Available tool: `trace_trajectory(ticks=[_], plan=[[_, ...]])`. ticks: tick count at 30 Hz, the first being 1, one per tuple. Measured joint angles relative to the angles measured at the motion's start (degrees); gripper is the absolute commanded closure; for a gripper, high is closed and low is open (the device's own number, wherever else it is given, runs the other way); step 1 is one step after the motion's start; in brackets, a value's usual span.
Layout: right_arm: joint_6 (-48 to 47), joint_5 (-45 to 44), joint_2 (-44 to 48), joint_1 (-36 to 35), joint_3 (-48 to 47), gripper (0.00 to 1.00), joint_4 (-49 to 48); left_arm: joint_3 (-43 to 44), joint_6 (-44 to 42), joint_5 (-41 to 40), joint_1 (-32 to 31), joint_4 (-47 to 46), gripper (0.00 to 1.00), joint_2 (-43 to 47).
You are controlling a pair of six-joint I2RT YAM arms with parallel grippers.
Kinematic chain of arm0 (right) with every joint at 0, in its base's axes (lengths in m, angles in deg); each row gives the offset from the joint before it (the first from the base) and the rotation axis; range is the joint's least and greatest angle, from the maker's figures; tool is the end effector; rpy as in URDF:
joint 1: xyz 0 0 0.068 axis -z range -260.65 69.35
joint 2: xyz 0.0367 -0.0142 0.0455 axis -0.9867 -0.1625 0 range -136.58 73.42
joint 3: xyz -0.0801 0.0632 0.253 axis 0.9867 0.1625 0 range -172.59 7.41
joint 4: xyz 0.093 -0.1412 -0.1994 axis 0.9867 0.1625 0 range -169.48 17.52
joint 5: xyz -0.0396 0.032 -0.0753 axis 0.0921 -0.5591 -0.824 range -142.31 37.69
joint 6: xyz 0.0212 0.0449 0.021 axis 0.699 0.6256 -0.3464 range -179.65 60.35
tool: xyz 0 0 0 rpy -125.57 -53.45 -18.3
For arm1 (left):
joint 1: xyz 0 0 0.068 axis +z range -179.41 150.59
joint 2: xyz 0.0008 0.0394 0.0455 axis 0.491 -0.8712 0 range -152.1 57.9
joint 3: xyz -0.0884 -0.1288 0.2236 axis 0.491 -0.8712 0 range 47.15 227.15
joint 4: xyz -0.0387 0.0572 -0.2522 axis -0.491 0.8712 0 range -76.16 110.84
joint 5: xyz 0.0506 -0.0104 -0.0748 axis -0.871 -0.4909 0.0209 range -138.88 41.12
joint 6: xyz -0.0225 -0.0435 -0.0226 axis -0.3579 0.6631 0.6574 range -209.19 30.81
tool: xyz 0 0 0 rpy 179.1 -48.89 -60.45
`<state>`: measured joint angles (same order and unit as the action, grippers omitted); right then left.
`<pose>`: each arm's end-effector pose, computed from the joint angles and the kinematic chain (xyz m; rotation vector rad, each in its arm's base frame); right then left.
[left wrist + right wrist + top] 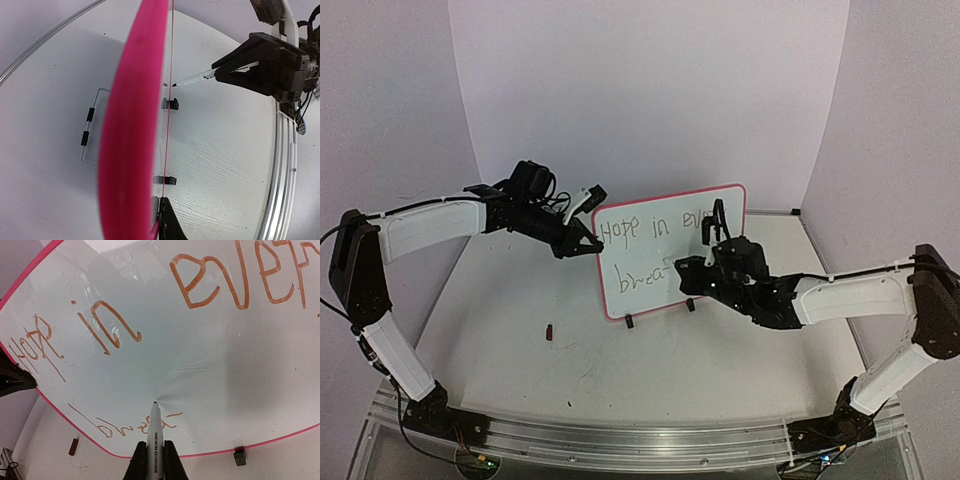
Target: Write a sentence on the whiteboard
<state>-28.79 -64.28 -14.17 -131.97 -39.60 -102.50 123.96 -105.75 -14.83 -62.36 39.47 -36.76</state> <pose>0.2167 0.2591 0.2307 -0.1983 1.9374 0.7816 0.2982 -0.2170 0.2875 1.2335 1.9545 -0.8351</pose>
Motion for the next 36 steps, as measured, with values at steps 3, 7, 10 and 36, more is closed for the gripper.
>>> trace_trajectory(ticks=[3, 7, 10, 36], plan=[[0.05, -0.19, -0.70, 0.23, -0.04, 1.00, 0.02, 0.00, 0.00, -0.01, 0.00, 0.00, 1.00, 0.00], [0.26, -0.22, -1.47, 0.45, -0.04, 1.00, 0.02, 0.00, 0.00, -0.03, 0.00, 0.00, 1.00, 0.00], [0.49, -0.15, -1.72, 0.54, -0.04, 1.00, 0.02, 0.00, 0.04, -0.04, 0.00, 0.03, 1.00, 0.00], [3.49, -0.60, -4.52, 0.54, 1.84, 1.00, 1.48, 0.00, 0.07, -0.16, 0.00, 0.33, 1.00, 0.09]])
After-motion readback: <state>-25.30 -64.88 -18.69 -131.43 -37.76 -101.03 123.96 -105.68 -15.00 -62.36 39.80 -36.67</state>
